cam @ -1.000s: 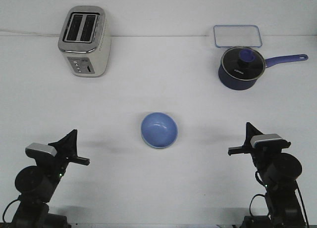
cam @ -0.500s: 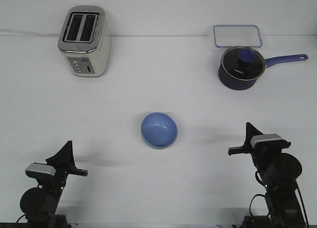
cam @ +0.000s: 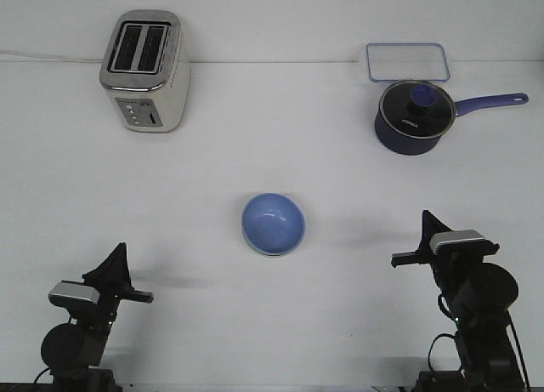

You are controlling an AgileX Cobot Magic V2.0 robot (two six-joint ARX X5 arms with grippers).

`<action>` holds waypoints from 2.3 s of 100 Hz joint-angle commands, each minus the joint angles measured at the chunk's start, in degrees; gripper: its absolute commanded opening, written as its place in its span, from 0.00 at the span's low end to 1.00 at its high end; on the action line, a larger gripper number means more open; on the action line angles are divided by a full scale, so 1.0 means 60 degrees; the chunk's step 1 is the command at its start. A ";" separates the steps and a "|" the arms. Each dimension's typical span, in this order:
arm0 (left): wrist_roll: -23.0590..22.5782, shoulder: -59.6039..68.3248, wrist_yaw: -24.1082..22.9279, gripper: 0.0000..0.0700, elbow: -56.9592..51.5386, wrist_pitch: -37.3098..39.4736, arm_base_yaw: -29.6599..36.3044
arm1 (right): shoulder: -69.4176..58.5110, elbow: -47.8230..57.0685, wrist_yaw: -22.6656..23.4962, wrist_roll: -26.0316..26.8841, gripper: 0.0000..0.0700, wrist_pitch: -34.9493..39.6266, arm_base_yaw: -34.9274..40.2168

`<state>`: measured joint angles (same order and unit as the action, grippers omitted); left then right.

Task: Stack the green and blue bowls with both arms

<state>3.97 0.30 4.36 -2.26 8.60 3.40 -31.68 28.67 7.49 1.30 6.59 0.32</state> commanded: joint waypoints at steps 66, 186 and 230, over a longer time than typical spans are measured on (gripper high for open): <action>-0.0069 -0.0022 -0.0160 0.01 0.0244 0.0790 -0.0011 | -0.0040 0.0022 -0.0004 0.0062 0.00 -0.0098 0.0007; -0.0069 -0.0022 -0.0160 0.01 0.0244 0.0790 -0.0011 | 0.3209 -0.2025 -0.0022 0.0022 0.00 -0.0168 -0.0004; -0.0069 -0.0018 -0.0160 0.01 0.0244 0.0790 -0.0011 | 0.5268 -0.3322 -0.0299 0.0025 0.00 -0.0299 -0.0408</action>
<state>3.79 0.30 3.36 -1.93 12.71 3.40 -0.10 9.06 5.93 1.28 5.67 -1.96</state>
